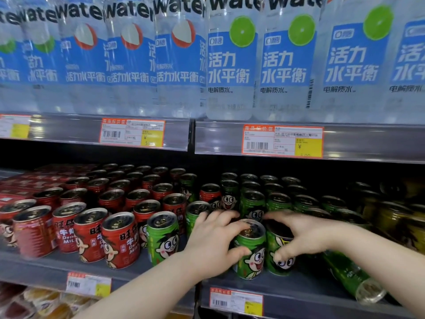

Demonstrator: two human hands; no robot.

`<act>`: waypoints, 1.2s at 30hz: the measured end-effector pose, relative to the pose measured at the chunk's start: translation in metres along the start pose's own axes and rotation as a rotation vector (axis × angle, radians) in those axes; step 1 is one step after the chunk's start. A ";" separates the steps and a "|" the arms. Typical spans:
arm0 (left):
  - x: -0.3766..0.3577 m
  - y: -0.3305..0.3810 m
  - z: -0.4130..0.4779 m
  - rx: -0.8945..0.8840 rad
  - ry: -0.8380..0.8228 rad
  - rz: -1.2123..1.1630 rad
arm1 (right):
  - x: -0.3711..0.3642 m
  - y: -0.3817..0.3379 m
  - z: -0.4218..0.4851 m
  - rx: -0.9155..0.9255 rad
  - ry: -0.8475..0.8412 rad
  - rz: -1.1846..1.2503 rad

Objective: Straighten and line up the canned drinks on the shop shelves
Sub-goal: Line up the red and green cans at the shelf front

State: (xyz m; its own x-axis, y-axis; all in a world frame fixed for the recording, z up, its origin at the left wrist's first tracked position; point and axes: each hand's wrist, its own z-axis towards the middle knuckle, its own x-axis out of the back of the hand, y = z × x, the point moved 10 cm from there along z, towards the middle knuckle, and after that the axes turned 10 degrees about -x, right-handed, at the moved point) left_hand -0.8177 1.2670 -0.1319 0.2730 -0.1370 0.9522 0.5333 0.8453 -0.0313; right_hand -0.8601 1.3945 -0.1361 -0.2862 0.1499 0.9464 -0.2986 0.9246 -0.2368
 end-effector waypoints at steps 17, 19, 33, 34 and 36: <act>0.025 -0.184 -0.018 0.562 -0.150 -0.081 | 0.028 -0.086 0.033 0.069 0.182 0.024; 0.015 -0.186 -0.017 0.562 -0.189 -0.133 | 0.037 -0.100 0.052 0.039 0.244 0.091; 0.001 -0.195 -0.015 0.490 -0.082 -0.356 | 0.024 -0.097 0.094 -0.239 0.040 -0.128; 0.000 -0.195 -0.015 0.490 -0.084 -0.365 | 0.026 -0.085 0.090 -0.282 0.005 -0.173; -0.001 -0.196 -0.015 0.494 -0.083 -0.375 | 0.022 -0.066 0.082 -0.352 -0.116 -0.187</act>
State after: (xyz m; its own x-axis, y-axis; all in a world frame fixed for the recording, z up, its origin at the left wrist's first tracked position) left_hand -0.9102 1.0933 -0.1313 0.0649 -0.4469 0.8922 0.1421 0.8892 0.4350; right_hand -0.9213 1.3083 -0.1182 -0.3635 -0.0541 0.9300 -0.0318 0.9985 0.0457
